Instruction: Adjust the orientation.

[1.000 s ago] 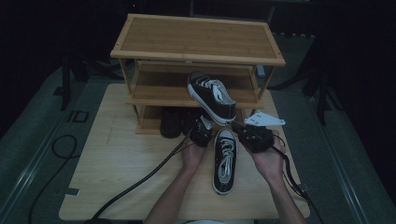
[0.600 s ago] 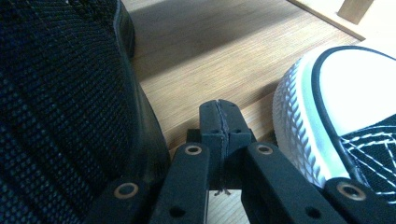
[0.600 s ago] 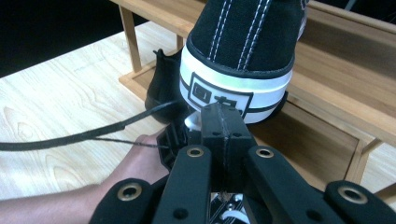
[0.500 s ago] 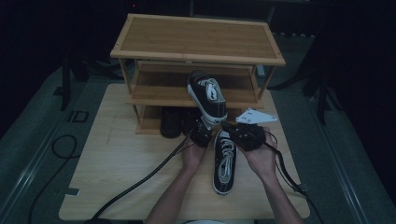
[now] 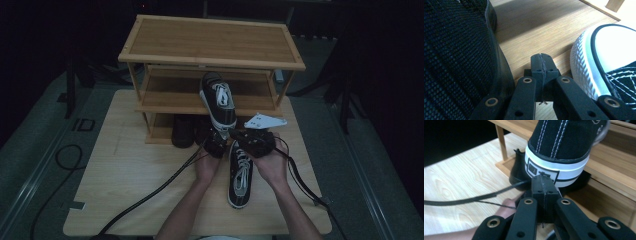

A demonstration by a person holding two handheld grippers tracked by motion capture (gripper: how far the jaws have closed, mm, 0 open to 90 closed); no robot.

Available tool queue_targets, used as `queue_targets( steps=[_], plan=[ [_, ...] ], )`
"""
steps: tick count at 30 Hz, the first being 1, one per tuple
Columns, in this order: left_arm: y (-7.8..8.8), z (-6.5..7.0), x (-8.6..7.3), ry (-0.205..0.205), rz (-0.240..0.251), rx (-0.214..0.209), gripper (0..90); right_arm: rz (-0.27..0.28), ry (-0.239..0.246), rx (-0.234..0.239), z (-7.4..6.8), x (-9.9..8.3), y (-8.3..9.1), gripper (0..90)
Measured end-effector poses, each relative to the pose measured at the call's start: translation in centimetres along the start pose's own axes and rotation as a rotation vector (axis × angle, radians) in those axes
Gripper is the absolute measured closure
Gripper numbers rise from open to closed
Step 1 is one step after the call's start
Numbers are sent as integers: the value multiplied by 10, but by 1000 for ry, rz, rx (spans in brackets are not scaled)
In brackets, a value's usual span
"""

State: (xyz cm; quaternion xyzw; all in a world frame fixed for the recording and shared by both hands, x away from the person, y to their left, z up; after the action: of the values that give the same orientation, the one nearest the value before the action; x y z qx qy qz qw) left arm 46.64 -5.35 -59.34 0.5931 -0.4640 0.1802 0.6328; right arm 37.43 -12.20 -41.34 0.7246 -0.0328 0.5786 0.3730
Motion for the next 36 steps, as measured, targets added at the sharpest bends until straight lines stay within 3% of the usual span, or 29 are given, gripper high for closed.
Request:
queue_targets(
  steps=[3, 5, 7, 12, 18, 20, 28, 36],
  plan=[
    [0, 0, 0, 2, -4, 2, 900, -3, 22, -27, 0, 4, -5, 900],
    [0, 0, 0, 5, -2, -2, 900, 3, 15, -5, 1, 7, -8, 900],
    [0, 1, 0, 16, 4, 0, 900, 7, 25, -18, 1, 11, -12, 900],
    [0, 0, 0, 9, -2, 1, 900, 7, -4, -20, 10, 13, -24, 900],
    [0, 0, 0, 9, -1, 1, 900, -5, -1, -34, 17, 15, -36, 900],
    [0, 0, 0, 9, -1, 1, 900, 8, -17, -12, 21, 18, -38, 900],
    [0, 0, 0, 9, -1, 2, 900, -6, -4, 40, 17, 29, -55, 900],
    [0, 0, 0, 11, 0, 1, 900, -3, -9, 39, 14, 37, -72, 900]
  ],
)
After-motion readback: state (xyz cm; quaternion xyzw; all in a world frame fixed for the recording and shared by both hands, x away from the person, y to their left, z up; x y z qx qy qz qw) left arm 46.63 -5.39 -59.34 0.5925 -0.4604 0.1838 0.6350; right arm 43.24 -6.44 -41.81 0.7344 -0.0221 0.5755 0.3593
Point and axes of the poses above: each handheld gripper's, and its own axes: y roughly backward along the jaws, x roughly out of its top, z roughly to its right, the point moved 6 cm from there along -y, roughly forward along the jaws, and after that the axes turned 9 degrees about x, right-handed, at the moved point
